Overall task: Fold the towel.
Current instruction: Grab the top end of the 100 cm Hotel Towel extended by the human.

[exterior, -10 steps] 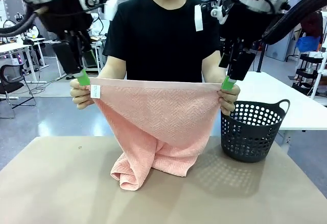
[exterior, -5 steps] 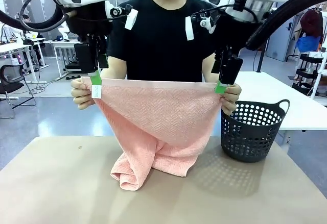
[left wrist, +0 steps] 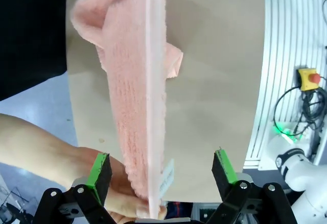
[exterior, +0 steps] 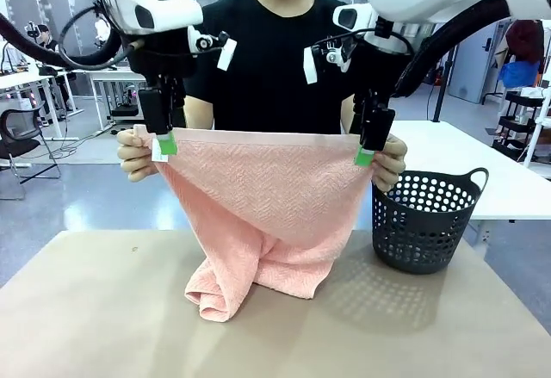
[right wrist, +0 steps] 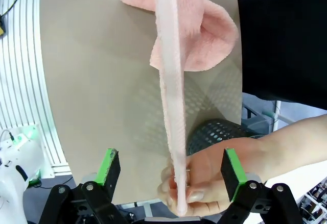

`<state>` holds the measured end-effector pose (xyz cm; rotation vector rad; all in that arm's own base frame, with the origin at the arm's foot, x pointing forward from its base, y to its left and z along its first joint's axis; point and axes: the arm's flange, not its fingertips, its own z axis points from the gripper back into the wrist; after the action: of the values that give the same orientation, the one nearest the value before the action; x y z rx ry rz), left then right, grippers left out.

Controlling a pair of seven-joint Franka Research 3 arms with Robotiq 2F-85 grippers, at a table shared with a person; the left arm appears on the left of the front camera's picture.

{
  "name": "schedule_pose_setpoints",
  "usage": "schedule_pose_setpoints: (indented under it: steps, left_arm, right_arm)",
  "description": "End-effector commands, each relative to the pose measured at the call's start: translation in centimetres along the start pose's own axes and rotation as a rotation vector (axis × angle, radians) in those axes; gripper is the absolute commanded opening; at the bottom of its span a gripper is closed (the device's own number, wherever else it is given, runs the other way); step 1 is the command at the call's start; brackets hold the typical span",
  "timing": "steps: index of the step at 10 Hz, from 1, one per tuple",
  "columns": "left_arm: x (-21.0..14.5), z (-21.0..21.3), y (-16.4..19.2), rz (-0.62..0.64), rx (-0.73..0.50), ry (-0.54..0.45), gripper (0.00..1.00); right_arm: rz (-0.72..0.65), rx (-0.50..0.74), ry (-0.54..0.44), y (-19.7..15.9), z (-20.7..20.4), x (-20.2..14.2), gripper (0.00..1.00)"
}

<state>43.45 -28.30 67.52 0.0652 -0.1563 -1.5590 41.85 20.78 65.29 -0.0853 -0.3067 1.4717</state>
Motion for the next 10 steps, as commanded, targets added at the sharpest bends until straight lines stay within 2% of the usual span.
schedule_pose_setpoints:
  steps: [1, 3, 4, 5, 6, 8, 9, 10]
  left_arm:
    - [-0.4, -1.4, 0.5, -0.010, -0.015, -0.004, 1.00]
    - [-0.8, -2.5, 0.7, -0.001, -0.024, -0.014, 1.00]
    - [-1.1, -2.9, 0.8, 0.004, -0.023, -0.011, 0.51]
    - [-1.4, -3.1, 0.8, 0.005, -0.032, -0.018, 0.41]
    - [-1.5, -3.2, 0.8, 0.001, -0.037, -0.028, 0.00]
    - [-1.7, -3.2, 0.6, -0.001, -0.045, -0.038, 0.00]
    - [-1.6, -3.1, 0.6, -0.006, -0.049, -0.052, 0.14]
    - [-1.5, -3.0, 0.5, -0.010, -0.053, -0.066, 0.04]
  right_arm:
    - [-0.001, 0.008, 0.020, -0.4, -0.8, -0.2, 1.00]
    - [0.005, 0.019, 0.026, -0.4, -1.9, -0.3, 1.00]
    - [-0.003, 0.014, 0.010, -0.6, -2.0, -0.3, 0.47]
    - [-0.004, 0.014, 0.004, -0.8, -2.2, -0.3, 0.43]
    - [0.001, 0.014, 0.009, -0.8, -2.3, -0.2, 0.00]
    - [0.003, 0.016, 0.024, -0.9, -2.6, 0.0, 0.00]
    - [0.003, 0.015, 0.029, -0.9, -2.8, 0.1, 0.15]
    - [0.001, 0.012, 0.032, -0.9, -2.7, 0.0, 0.05]
